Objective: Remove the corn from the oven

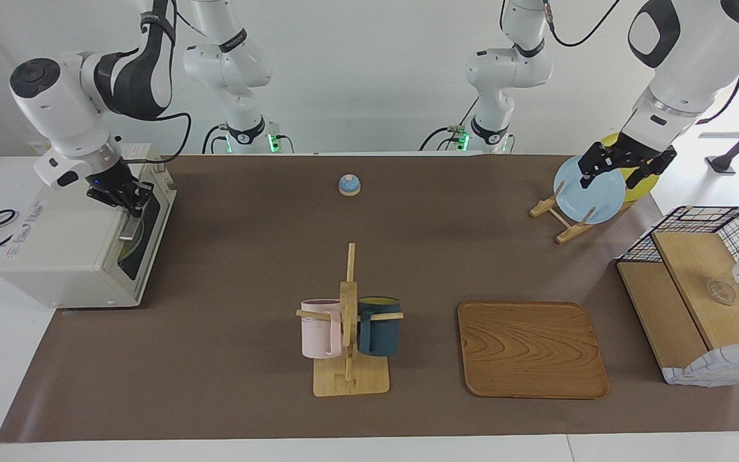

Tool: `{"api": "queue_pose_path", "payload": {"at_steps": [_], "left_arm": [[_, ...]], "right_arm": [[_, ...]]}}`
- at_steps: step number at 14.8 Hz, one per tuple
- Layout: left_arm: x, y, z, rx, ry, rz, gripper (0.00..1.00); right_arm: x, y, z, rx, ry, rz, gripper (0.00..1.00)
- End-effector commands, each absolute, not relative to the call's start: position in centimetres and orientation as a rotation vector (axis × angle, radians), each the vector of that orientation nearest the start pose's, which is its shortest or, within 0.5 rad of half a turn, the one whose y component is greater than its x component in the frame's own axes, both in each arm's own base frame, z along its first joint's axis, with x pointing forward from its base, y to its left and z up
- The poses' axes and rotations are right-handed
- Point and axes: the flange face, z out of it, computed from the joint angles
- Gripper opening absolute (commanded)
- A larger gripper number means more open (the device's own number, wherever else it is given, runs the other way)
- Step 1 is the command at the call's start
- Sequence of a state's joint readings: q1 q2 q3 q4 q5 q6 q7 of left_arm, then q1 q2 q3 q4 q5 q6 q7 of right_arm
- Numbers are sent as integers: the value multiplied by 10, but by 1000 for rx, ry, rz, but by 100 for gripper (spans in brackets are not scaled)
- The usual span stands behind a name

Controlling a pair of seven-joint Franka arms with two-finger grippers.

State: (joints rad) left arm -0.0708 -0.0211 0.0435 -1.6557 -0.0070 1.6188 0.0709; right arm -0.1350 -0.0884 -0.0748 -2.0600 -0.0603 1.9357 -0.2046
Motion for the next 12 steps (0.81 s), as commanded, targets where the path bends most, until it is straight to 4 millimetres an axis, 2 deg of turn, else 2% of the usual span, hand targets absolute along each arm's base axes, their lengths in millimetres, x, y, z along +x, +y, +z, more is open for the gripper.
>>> {"api": "queue_pose_path", "payload": {"at_steps": [1,2,5,12], "left_arm": [[546,-13,603,-3136,154,22,100],[546,-13,603,-3136,154,22,100],[546,-13,603,-3136,154,22,100],[546,-13,603,-3136,154,22,100]], "right_arm": [[519,-83,448,-3174,-46,83,0],[521,-74,443,-3175,-35,84,0],[521,-66,430,-3174,-56,78,0],[534,-58,369,-3171,-74,18,0]]}}
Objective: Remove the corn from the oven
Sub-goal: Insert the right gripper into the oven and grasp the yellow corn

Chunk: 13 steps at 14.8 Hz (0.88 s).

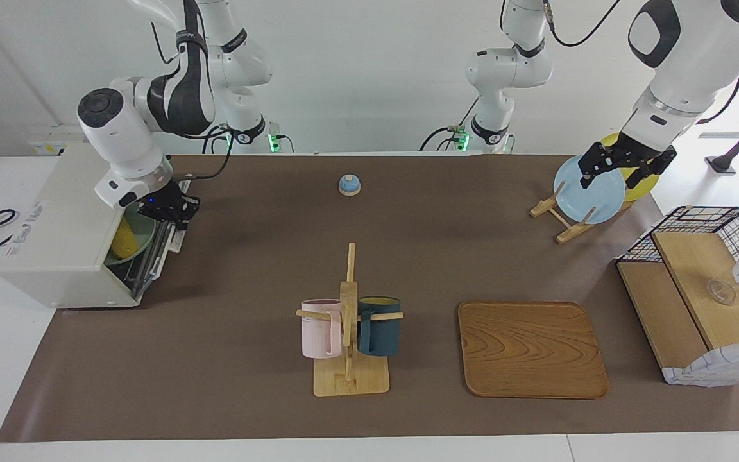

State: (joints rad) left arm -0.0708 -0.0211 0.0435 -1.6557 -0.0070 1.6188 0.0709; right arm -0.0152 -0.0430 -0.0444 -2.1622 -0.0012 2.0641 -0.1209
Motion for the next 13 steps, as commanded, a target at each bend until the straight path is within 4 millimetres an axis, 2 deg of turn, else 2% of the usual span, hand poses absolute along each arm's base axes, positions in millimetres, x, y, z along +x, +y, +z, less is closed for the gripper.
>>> {"api": "queue_pose_path", "payload": {"at_steps": [1,5,7,10,11,12,13], "left_arm": [[546,-13,603,-3136,154,22,100],[546,-13,603,-3136,154,22,100],[546,-13,603,-3136,154,22,100],[546,-13,603,-3136,154,22,100],[546,-13,603,-3136,154,22,100],[546,-13,603,-3136,154,22,100],[546,-13,603,-3136,154,22,100]], "right_arm": [[534,-45,363,-3172,-110,-12,0],[532,-17,343,-3162,-124,-59,0],[526,-19,322,-3161,-121,-54,0],[525,-18,308,-3160,-116,-49,0],[527,-12,307,-3149,-102,-74,0],[530,6,309,-3132,-103,-82,0],[536,13,315,-3127,-113,-97,0]]}}
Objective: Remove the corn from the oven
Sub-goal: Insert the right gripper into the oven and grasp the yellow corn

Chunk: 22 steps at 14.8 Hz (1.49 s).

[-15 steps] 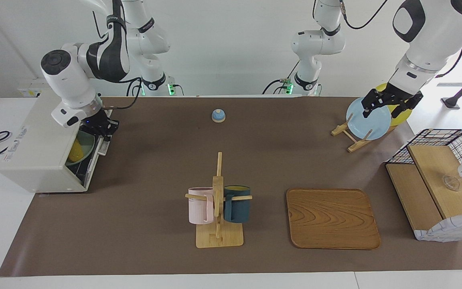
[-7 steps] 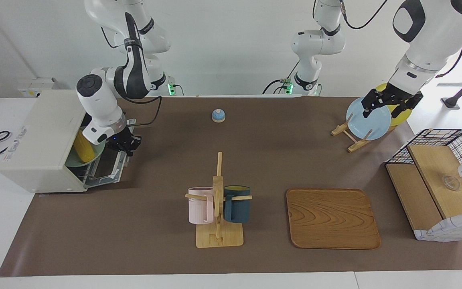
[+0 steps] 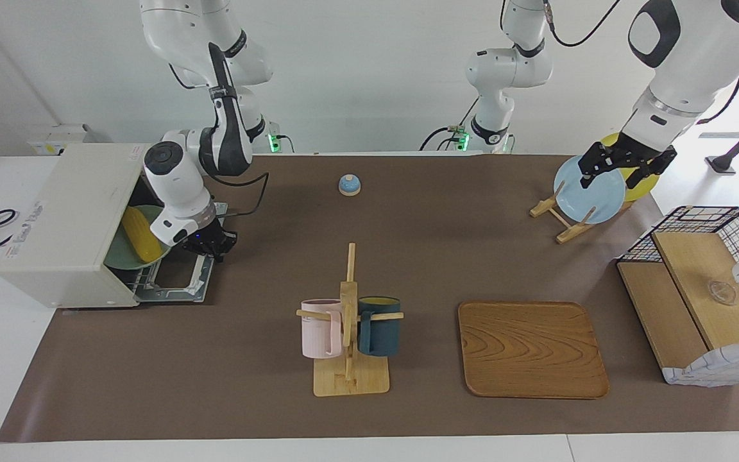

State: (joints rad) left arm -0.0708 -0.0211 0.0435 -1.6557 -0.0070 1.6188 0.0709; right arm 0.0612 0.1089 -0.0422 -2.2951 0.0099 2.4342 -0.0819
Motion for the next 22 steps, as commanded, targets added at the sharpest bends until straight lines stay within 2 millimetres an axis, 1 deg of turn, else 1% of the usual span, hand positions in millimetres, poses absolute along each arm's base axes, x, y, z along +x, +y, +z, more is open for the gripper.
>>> {"api": "queue_pose_path", "payload": {"at_steps": [1,2,3,4,5,6,7,8,9,10,11,12,14,17,19,21,22], "left_arm": [[546,-13,603,-3136,154,22,100],[546,-13,603,-3136,154,22,100],[546,-13,603,-3136,154,22,100],[546,-13,603,-3136,154,22,100],[546,-13,603,-3136,154,22,100],[546,-13,603,-3136,154,22,100],[546,-13,604,-3137,154,19,100],[546,-13,603,-3136,154,22,100],[546,-13,603,-3136,154,22,100],[546,-13,603,-3136,154,22,100],[546,-13,604,-3137,154,19,100],[546,-13,603,-3136,154,22,100],[546,-13,603,-3136,154,22,100],[546,-13,603,-3136,154,22,100],[546,-13,603,-3136,154,22,100],[546,-13,603,-3137,154,24,100],[546,-13,604,-3137,154,19,100]], "right_arm": [[542,18,321,-3123,-118,-85,0],[549,22,332,-3115,-108,-75,7],[554,29,344,-3108,-104,-70,19],[557,35,361,-3105,-116,-46,21],[558,31,379,-3103,-101,2,24],[556,23,393,-3102,-85,51,31],[552,14,402,-3106,-67,85,35],[545,-4,410,-3107,-26,113,35],[538,-25,412,-3101,28,154,35],[533,-40,410,-3095,63,191,35],[526,-49,407,-3090,92,209,36],[522,-52,404,-3089,96,218,36],[512,-67,397,-3089,100,232,36],[503,-82,386,-3091,68,194,36],[498,-84,377,-3097,43,151,35],[495,-85,370,-3098,27,144,35],[495,-85,369,-3097,25,146,34]]}}
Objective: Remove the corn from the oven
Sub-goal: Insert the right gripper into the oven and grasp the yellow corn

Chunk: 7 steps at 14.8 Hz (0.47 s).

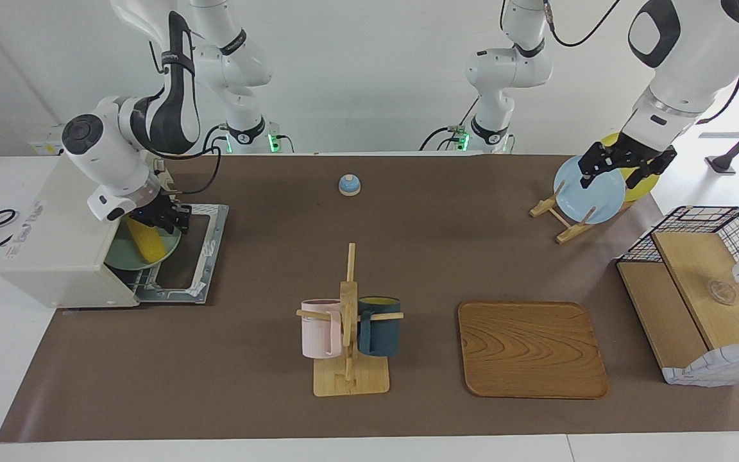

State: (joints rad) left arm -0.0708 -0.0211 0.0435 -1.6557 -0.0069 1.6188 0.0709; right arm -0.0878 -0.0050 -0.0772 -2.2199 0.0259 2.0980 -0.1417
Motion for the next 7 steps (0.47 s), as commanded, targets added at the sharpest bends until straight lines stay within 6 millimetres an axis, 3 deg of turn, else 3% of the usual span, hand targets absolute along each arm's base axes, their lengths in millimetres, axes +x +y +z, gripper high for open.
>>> {"api": "queue_pose_path", "payload": {"at_steps": [1,2,5,7], "left_arm": [[546,-13,603,-3136,154,22,100],[546,-13,603,-3136,154,22,100],[546,-13,603,-3136,154,22,100],[546,-13,603,-3136,154,22,100]], "right_arm": [[495,-85,369,-3102,10,147,17],[494,-86,369,-3116,-25,152,0],[499,-70,372,-3211,-219,184,0],[505,-35,377,-3263,-395,202,0]]}}
